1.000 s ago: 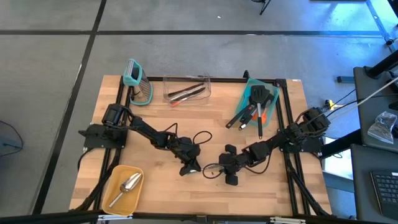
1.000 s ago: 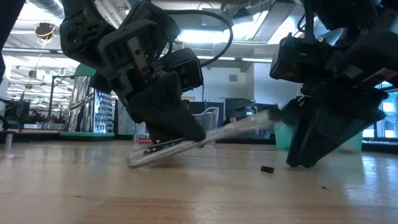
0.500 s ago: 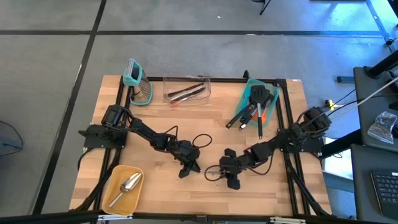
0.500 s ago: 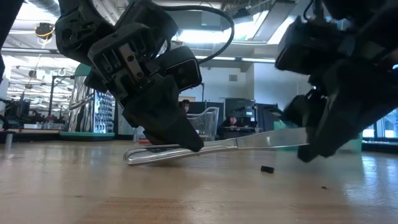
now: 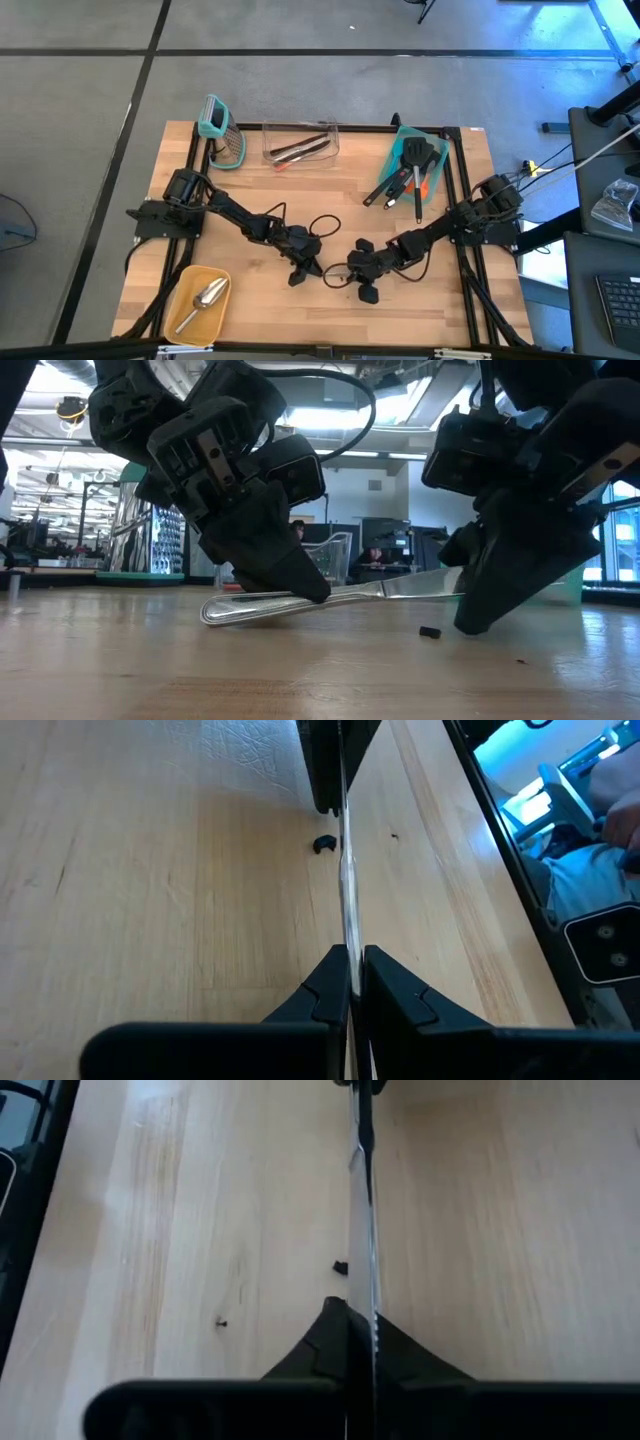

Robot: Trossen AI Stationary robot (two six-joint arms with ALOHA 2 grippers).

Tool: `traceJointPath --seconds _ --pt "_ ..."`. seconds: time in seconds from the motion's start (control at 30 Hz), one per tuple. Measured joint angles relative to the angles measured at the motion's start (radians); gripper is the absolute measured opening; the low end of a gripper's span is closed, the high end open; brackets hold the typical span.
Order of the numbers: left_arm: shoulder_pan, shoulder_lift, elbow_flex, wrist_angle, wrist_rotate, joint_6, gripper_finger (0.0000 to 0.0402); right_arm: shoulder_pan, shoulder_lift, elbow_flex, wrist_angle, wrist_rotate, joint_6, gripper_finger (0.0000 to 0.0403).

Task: Pick & Place Kitchen Items
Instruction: Put the silver table knife into the transparent bin

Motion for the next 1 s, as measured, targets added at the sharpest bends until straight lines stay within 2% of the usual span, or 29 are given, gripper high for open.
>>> traceJointPath --seconds 0.3,0.5,0.6,0.77,0.9,1.0 --pt "-0.014 -0.009 0.000 0.001 -0.037 -0.008 0.0017 -0.002 0.000 0.004 -0.019 -0.016 0.021 0.0002" --pt "-0.014 -0.071 -0.009 -0.059 -0.041 0.039 0.0041 0.000 0.000 0.007 -0.023 0.002 0.032 0.0001" --pt "-0.013 -0.078 -0.012 -0.099 -0.038 0.093 0.0054 0.001 -0.001 0.007 -0.031 0.004 0.037 0.0001" --pt "-0.013 -0.079 -0.008 -0.151 -0.064 0.092 0.0072 0.001 -0.001 0.007 -0.034 0.008 0.038 0.0000" --pt "-0.013 -0.079 0.002 -0.155 -0.082 0.113 0.0067 0.002 -0.002 0.007 -0.034 0.008 0.038 0.0000" --pt "-0.025 -0.079 0.020 -0.166 -0.132 0.152 0.0047 0.002 -0.002 0.006 -0.031 0.005 0.038 0.0000"
